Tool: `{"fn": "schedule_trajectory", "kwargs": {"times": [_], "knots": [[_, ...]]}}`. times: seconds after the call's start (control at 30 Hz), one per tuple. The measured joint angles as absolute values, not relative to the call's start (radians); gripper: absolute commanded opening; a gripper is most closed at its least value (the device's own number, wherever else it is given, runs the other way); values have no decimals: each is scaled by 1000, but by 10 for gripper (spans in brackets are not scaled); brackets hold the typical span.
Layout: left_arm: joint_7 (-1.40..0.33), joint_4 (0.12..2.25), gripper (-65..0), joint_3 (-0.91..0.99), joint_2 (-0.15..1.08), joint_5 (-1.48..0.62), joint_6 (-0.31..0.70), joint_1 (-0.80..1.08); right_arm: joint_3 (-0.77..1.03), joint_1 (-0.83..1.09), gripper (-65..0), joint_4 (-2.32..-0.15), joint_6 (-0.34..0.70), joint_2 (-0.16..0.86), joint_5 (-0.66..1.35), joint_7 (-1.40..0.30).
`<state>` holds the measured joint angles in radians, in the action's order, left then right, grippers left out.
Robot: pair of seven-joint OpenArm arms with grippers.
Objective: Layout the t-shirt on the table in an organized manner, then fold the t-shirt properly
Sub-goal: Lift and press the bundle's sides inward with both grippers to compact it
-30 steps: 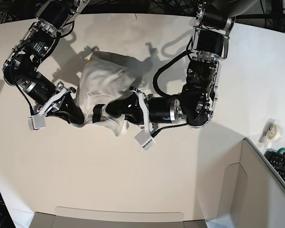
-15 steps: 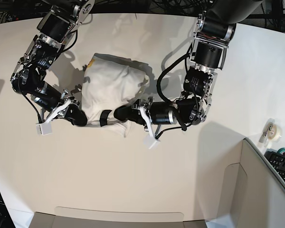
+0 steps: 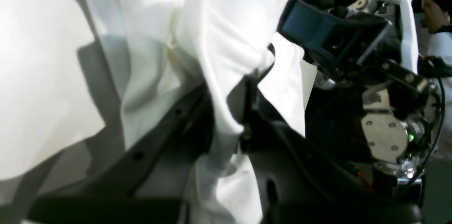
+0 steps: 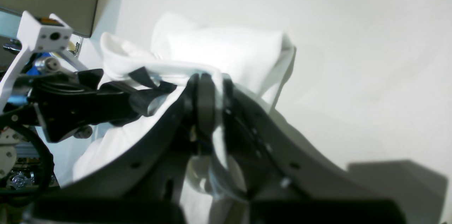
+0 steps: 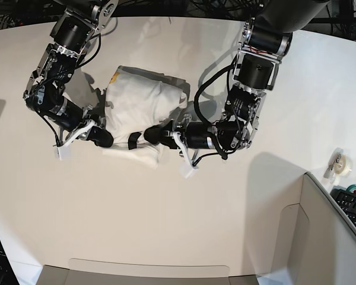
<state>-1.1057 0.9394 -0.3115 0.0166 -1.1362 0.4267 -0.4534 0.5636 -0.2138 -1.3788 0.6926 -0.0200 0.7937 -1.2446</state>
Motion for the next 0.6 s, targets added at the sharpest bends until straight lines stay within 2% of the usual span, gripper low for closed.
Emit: {"fn": "schedule_trajectory", "kwargs": {"times": [0.43, 0.53, 0.6], "knots": [[-1117, 937, -644, -308, 14, -1138, 427, -491, 564, -214, -650, -1383, 693, -23, 796, -1245], [-1116, 937, -567, -308, 14, -1139, 427, -493, 564, -214, -650, -1383, 693, -22, 796, -1245], [-1116, 936, -480, -308, 14, -1138, 427, -491, 564, -214, -650, -1383, 693, -23, 797, -1245]]}}
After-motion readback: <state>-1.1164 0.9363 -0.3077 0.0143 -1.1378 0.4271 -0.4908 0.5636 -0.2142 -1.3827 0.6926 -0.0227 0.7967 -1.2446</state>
